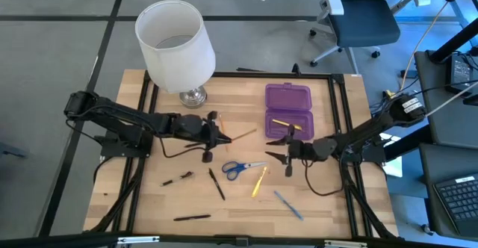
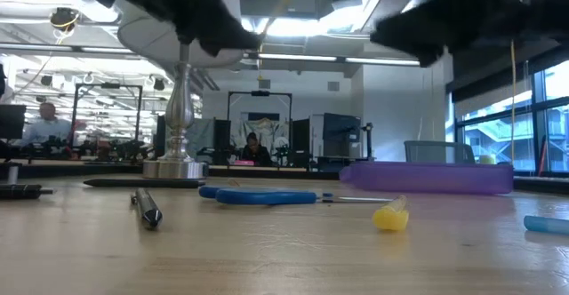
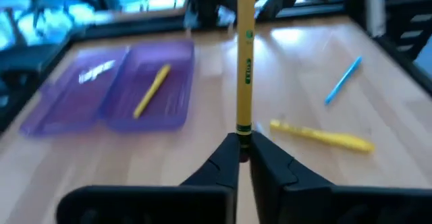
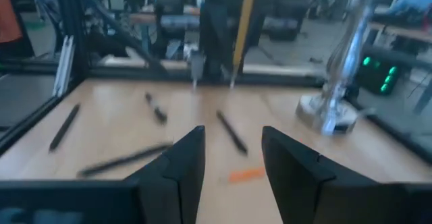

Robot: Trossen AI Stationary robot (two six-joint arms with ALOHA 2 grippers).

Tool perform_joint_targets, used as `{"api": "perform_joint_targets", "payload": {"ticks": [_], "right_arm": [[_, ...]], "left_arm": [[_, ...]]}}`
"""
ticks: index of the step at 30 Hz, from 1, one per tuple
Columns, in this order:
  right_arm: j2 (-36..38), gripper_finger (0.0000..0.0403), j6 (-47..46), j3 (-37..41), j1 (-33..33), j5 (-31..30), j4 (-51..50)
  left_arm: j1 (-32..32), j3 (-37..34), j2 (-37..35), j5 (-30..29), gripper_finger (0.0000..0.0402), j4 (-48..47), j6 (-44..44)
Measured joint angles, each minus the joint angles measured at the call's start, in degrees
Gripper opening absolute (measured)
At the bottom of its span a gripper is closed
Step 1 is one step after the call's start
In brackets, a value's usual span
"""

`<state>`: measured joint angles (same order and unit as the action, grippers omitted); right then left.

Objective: Pick & place school supplies into a supply box
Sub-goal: Put the left pencil into the purple supply box

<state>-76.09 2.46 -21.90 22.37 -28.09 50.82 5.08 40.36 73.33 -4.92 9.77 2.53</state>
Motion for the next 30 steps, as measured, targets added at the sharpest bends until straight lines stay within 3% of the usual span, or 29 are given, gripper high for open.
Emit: {"api": "perform_joint_targets", "payload": {"ticks": [10, 17, 30], "right_arm": [[-0.03, 0.0152, 7.02, -7.76, -4.34, 4.46, -0.01], [-4.55, 0.0152, 8.51, -13.72, -8.81, 16.26, -0.03], [-12.74, 0.0152, 13.24, -22.76, -9.77, 17.73, -0.32]], "left_arm": [[0.61, 0.02, 0.28, 3.77, 0.0012, 6.44, 4.61], [0.61, 0.04, 0.28, 4.93, 0.0012, 8.99, 7.66], [0.61, 0.04, 0.3, 4.95, 0.0012, 8.93, 7.96]]}}
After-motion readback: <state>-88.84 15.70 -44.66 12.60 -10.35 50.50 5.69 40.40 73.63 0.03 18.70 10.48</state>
